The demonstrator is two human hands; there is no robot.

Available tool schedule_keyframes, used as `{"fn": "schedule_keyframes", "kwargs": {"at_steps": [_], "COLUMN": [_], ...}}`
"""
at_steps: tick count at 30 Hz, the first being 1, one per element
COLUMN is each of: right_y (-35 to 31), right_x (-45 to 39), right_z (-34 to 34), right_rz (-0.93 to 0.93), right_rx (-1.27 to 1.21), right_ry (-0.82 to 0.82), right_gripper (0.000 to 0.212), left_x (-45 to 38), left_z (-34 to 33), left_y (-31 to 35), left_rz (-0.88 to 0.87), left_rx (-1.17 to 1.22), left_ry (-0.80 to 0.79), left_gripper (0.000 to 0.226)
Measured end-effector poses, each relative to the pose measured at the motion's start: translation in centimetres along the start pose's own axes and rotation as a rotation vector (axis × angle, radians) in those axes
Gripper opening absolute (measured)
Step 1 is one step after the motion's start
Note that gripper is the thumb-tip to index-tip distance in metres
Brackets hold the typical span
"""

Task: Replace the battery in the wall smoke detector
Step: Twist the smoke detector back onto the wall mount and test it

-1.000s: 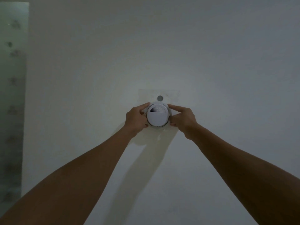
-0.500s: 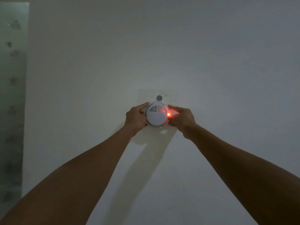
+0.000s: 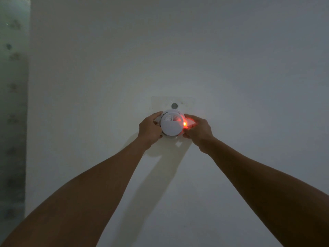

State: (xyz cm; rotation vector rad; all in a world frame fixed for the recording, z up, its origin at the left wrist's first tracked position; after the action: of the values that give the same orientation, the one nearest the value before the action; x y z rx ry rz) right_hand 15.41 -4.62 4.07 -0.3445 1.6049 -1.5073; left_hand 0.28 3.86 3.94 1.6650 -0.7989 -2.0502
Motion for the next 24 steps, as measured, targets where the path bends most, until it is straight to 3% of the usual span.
{"fn": "schedule_keyframes", "kwargs": {"at_steps": [6,16,24], "right_y": [0.2,0.9,4.5], "right_x": [-0.4,2.6,6.5], "right_z": [-0.3,-0.3,0.1], "right_rz": [-0.033,-0.039,-0.094], "right_rx": [0.102,0.256,0.425], "right_ry": [0.025,-0.057,-0.158], "right_gripper": [0.067,0.046,0.069], "left_x": [0.0,2.4,7.6], "left_z": [-0.1,0.2,0.2], "left_y": [0.2,-0.1,-2.6], "left_rz": [-0.008,-0.029,0.044], "left_rx": [-0.087,-0.360,-0.483], "left_ry": [-0.022,-0.148,-0.340], "left_gripper": [0.059,0.056,0.067]}}
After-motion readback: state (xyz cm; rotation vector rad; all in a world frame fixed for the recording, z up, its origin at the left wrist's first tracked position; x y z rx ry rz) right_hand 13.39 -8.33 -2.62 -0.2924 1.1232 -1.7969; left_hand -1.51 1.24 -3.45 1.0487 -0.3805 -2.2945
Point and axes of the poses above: each hand's wrist, its own x-axis away from the middle knuckle, its own z-axis out of the back of the hand, y = z × x, the point moved 3 cm from there along -x, towards the middle knuckle, and after that the axes turned 11 degrees about -z, right-handed, at the moved point
